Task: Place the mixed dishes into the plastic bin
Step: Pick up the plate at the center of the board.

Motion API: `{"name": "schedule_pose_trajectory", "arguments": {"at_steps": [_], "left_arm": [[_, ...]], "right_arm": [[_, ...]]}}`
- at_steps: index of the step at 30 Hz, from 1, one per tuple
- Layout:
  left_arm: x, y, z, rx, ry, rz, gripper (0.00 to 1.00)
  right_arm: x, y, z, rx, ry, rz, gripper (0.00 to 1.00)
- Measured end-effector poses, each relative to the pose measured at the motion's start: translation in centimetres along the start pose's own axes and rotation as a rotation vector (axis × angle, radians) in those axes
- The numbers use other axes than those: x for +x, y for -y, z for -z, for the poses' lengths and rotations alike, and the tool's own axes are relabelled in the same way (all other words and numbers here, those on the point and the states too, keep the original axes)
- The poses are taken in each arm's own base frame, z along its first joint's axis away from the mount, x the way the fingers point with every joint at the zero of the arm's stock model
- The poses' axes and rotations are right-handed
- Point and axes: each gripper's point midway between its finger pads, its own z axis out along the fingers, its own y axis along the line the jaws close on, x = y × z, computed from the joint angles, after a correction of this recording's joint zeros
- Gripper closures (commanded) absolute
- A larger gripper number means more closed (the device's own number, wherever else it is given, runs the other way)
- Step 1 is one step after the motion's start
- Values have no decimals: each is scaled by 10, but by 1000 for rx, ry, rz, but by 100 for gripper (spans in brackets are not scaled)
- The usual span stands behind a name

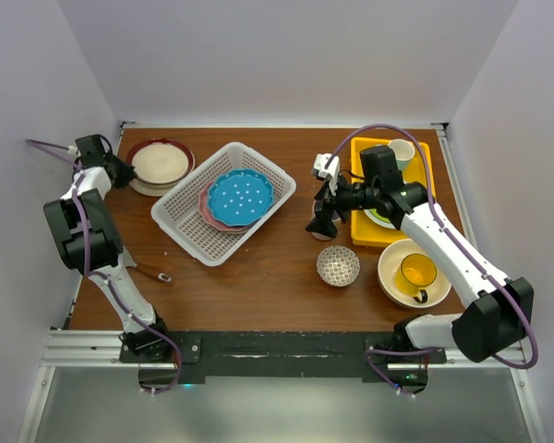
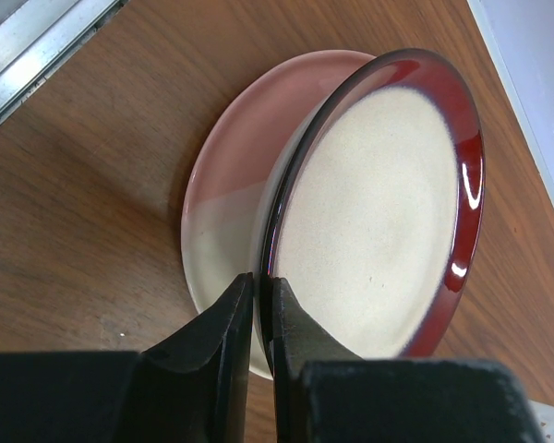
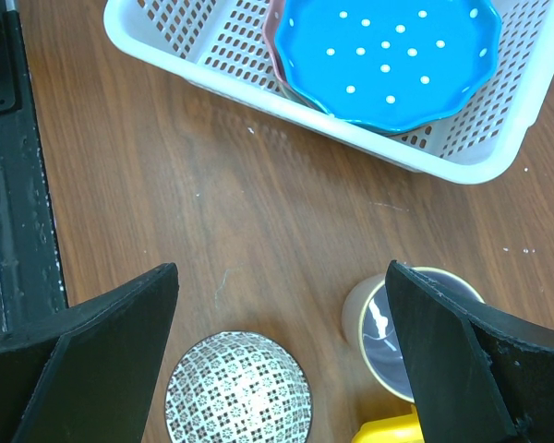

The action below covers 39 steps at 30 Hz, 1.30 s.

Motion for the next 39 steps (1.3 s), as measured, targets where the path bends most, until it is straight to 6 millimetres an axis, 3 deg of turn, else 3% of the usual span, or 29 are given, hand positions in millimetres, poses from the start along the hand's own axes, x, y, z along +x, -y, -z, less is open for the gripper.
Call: {"name": "schedule_pose_trajectory", "arguments": {"at_steps": [12, 24, 33, 39], "left_arm": [[-2, 2, 4, 12, 3, 2, 100], [23, -18, 0, -1, -53, 27, 100], [21, -19, 0, 10, -47, 31, 100], [21, -21, 0, 8, -47, 32, 94]], "right_arm": [[1, 1, 0, 1, -1, -3, 2], [5, 1, 0, 1, -7, -11, 2], [6, 1, 0, 1, -8, -11, 2], [6, 1, 0, 1, -8, -12, 2]]}}
